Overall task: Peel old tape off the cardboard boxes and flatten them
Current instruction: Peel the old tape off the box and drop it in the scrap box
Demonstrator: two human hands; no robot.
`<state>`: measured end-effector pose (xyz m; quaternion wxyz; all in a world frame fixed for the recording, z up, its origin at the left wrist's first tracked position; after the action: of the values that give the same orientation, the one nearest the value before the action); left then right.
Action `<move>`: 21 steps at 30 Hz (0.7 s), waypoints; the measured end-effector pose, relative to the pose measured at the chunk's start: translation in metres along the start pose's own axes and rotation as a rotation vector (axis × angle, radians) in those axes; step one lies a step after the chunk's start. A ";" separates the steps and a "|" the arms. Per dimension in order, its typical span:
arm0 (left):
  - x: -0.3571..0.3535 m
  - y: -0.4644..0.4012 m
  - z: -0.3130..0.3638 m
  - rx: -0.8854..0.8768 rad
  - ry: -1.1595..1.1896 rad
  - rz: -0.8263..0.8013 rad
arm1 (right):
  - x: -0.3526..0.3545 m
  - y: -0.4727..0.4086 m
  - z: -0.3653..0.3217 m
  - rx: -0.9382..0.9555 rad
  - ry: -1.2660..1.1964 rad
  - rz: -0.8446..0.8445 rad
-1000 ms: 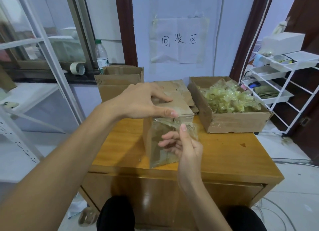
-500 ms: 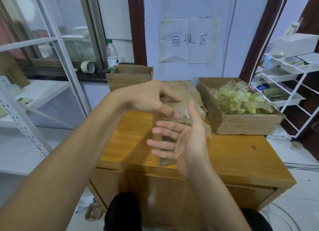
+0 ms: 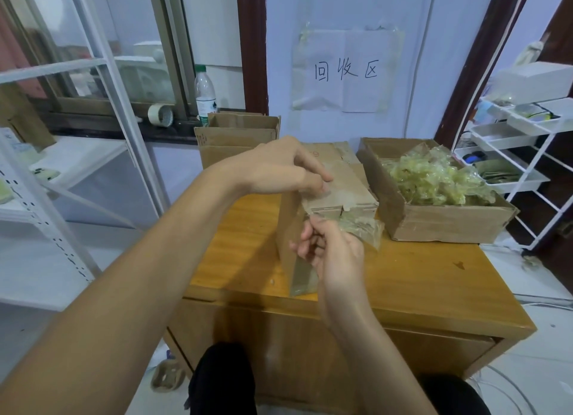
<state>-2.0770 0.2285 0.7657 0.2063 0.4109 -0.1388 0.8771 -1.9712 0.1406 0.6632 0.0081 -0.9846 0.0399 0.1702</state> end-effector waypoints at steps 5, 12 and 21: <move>-0.003 -0.002 -0.003 -0.029 -0.041 0.057 | 0.003 0.003 0.002 0.109 0.061 -0.012; -0.006 0.004 0.003 0.017 -0.187 0.042 | 0.013 -0.003 0.006 0.223 0.223 -0.122; -0.008 0.005 0.004 -0.001 -0.185 0.050 | 0.027 -0.003 0.017 0.196 0.221 -0.284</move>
<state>-2.0722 0.2205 0.7609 0.1708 0.4863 -0.1678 0.8403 -1.9517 0.1421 0.6381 0.1235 -0.9875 -0.0820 0.0537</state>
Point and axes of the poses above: each hand's wrist, its own y-axis away from the middle knuckle, its own x-axis out of the back of the hand, z = x × y, the point moved 5 cm from there along -y, towards the middle knuckle, and after that the axes turned 3 degrees about y, right-handed, at the moved point
